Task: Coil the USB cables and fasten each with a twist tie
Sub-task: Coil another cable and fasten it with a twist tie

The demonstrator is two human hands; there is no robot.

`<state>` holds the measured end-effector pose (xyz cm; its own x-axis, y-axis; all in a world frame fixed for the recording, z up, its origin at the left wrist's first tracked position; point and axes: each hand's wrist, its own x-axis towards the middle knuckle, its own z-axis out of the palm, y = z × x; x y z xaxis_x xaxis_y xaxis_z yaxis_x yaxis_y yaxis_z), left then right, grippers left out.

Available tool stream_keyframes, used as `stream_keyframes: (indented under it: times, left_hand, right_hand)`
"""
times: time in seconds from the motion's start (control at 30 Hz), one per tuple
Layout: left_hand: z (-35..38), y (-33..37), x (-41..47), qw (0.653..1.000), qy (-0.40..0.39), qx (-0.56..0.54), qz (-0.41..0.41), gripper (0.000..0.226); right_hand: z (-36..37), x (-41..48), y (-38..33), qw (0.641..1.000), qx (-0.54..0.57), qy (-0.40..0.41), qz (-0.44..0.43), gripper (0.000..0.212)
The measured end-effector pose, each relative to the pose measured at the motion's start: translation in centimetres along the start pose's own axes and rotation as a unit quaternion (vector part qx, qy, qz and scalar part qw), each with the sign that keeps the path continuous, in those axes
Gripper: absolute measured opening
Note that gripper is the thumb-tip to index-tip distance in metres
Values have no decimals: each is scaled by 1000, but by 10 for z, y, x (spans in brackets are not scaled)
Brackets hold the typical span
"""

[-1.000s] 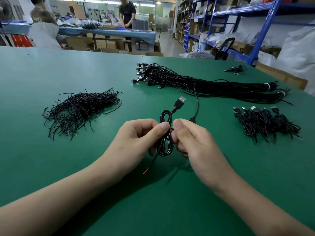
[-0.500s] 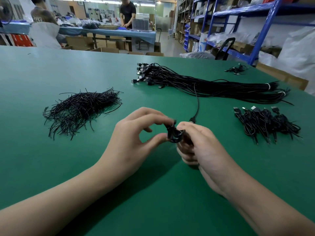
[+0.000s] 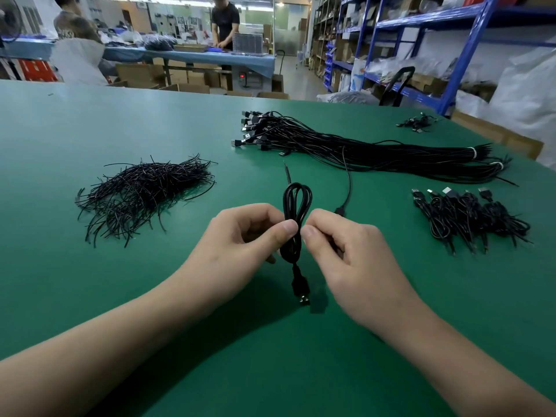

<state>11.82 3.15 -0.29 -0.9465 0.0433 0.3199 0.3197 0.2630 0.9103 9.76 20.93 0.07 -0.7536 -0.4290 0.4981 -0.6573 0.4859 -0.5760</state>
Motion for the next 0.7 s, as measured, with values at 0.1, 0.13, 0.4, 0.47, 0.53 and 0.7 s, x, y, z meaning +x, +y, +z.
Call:
stream_keyframes:
  times: [0.1, 0.13, 0.4, 0.47, 0.53, 0.7]
  left_hand:
    - [-1, 0, 1, 985, -54, -132, -101, 29]
    - [-2, 0, 1, 972, -75, -177, -135, 27]
    - [-3, -8, 1, 998, 23, -17, 55, 35]
    - [-4, -9, 0, 983, 51, 119, 133, 52]
    - [-7, -7, 1, 963, 86, 188, 175, 63]
    - [-15, -6, 4, 904, 99, 316, 272, 32]
  right_hand:
    - [-4, 0, 1, 988, -138, 4, -63, 29]
    - [-5, 0, 0, 982, -171, 1, -78, 28]
    - [0, 6, 3, 986, 144, -5, 83, 40]
    - [-3, 6, 5, 965, 220, -14, 140, 41]
    - [-4, 6, 5, 943, 274, -33, 185, 39]
    - [-3, 4, 5, 908, 345, -67, 228, 37]
